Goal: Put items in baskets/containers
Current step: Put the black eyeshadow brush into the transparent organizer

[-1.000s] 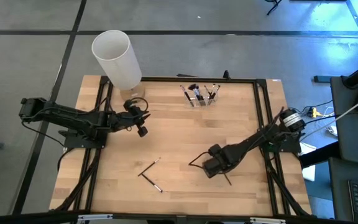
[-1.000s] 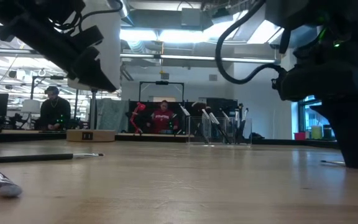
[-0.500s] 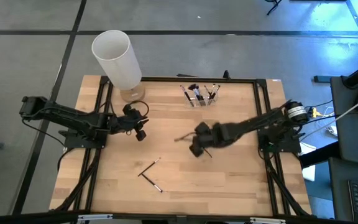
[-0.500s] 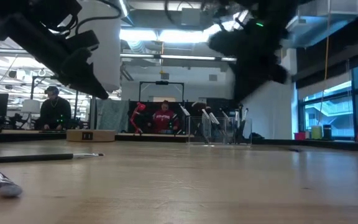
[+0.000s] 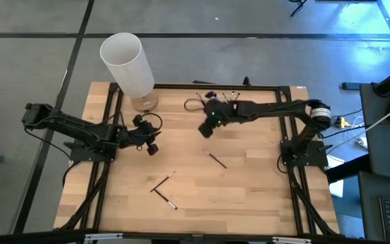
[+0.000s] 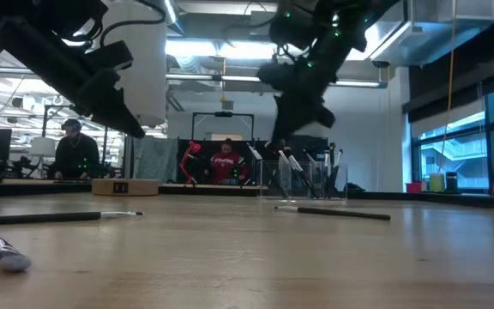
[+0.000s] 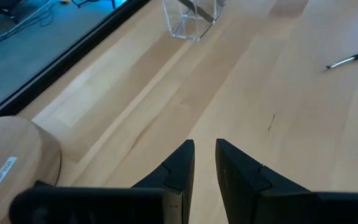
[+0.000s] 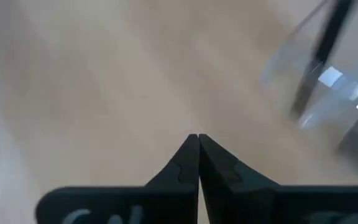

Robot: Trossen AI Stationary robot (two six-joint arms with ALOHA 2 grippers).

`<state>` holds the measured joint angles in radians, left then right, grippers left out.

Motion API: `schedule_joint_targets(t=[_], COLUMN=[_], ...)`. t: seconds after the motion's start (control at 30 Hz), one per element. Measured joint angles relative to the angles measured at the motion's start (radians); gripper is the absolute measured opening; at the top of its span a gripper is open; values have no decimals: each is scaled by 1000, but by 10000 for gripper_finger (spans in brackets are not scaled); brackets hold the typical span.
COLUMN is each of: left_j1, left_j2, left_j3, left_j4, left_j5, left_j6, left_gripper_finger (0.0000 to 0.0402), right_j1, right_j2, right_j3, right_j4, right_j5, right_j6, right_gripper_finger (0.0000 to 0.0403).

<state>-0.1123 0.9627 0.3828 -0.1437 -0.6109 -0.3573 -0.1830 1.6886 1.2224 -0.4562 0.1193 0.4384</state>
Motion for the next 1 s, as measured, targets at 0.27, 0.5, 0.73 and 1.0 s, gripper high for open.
schedule_joint_targets(t=[0.27,0.5,0.73,1.0], left_j1=[0,0,0,0], left_j2=[0,0,0,0], left_j3=[0,0,0,0], left_j4=[-11,-1,13,-14], left_j5=[-12,-50,-51,-41], left_j6=[-25,-41,-32,-18], left_gripper_finger=[61,61,61,61], right_j1=[185,251,254,267], right_j2=[89,205,350,381], right_j3=[1,46,179,319], right_j4=[-51,-60,-202,-293], right_j5=[-22,-66,-76,-40], right_j6=[104,172,124,58], right_gripper_finger=[44,99,112,112])
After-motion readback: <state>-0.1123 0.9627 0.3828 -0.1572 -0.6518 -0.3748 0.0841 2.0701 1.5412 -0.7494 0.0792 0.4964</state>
